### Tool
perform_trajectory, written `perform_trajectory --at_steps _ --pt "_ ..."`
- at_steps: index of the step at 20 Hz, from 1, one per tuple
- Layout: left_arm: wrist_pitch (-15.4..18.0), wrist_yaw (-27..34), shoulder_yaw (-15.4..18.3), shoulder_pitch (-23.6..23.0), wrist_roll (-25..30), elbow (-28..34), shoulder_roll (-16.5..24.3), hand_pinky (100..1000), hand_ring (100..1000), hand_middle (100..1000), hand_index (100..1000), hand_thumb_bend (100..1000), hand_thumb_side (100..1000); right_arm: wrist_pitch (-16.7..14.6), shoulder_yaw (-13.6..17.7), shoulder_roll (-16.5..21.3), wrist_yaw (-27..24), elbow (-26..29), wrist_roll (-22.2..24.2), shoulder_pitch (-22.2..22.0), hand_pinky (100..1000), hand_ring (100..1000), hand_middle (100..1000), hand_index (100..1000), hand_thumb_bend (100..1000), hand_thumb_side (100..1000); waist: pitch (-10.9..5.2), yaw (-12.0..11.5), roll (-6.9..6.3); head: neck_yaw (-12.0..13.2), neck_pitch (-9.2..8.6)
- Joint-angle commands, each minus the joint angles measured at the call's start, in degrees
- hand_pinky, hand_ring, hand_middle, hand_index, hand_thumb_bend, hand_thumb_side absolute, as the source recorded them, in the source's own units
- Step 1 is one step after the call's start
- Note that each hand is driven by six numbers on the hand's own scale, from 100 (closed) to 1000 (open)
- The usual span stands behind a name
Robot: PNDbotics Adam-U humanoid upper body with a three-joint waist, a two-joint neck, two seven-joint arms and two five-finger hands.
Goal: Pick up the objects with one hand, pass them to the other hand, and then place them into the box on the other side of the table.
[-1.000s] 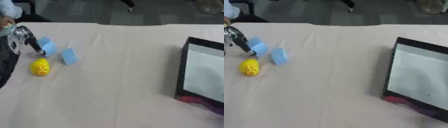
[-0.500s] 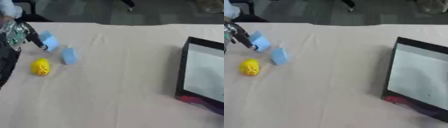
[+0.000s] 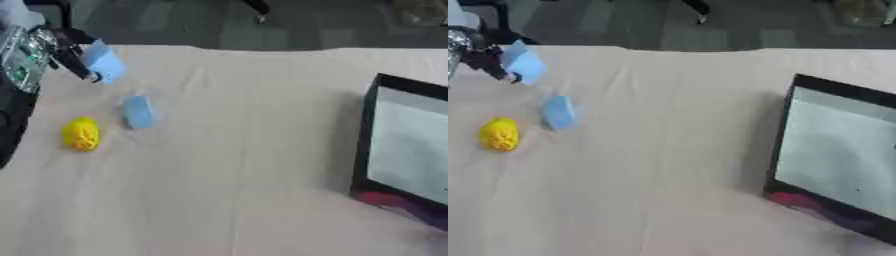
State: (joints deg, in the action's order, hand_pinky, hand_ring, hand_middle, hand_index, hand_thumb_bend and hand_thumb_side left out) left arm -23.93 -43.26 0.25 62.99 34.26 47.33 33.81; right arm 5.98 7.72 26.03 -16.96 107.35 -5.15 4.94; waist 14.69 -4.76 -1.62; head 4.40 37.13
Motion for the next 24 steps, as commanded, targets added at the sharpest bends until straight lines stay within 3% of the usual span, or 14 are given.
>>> perform_trajectory --at_steps 1,6,13,16,17,18,24 --pt "0.55 4.52 -0.80 -0.71 -0.82 7.26 3.55 871 850 736 549 100 100 -0.34 0.92 1.35 0.02 0.97 -0.33 0.18 1000 1000 1000 1000 100 652 -0.23 -0.23 0.14 -0.51 -0.72" --pt "0.85 9.62 -2.90 -4.49 -2.20 15.67 4.90 870 850 731 547 100 100 -1.26 1.12 3.15 -1.43 2.50 -0.69 1.29 1000 1000 1000 1000 100 621 -0.21 -0.34 0.62 -1.20 -1.03" --pt "1.92 14.89 -4.62 -9.87 -5.96 24.22 4.75 846 832 714 540 100 100 -2.00 -0.56 9.68 -4.16 6.73 0.39 5.25 1000 1000 1000 1000 100 561 -0.27 -0.05 1.26 -1.77 -1.13" --pt "3.09 16.69 -5.28 -12.25 -7.85 27.32 4.43 835 826 706 538 100 100 -2.12 -1.68 12.73 -5.00 7.18 2.23 8.17 1000 1000 1000 1000 100 533 -0.28 -0.02 1.33 -1.98 -1.44" --pt "3.35 17.14 -5.55 -13.03 -8.39 28.24 4.34 834 825 704 537 100 100 -2.16 -2.00 13.61 -5.15 7.21 2.98 9.09 1000 1000 1000 1000 155 543 -0.30 0.02 1.38 -2.06 -1.49" --pt "3.59 17.53 -5.79 -13.82 -8.89 29.17 4.19 832 824 701 536 100 100 -2.26 -2.38 14.54 -5.04 7.23 3.95 10.08 1000 1000 1000 1000 100 528 -0.34 0.06 1.43 -2.08 -1.50" --pt "5.76 19.90 -6.69 -17.49 -13.90 33.96 2.12 822 815 685 538 100 100 -2.63 -5.36 19.08 -1.45 7.24 10.77 16.57 999 1000 1000 1000 132 489 -0.86 0.13 1.92 -2.22 -1.15"
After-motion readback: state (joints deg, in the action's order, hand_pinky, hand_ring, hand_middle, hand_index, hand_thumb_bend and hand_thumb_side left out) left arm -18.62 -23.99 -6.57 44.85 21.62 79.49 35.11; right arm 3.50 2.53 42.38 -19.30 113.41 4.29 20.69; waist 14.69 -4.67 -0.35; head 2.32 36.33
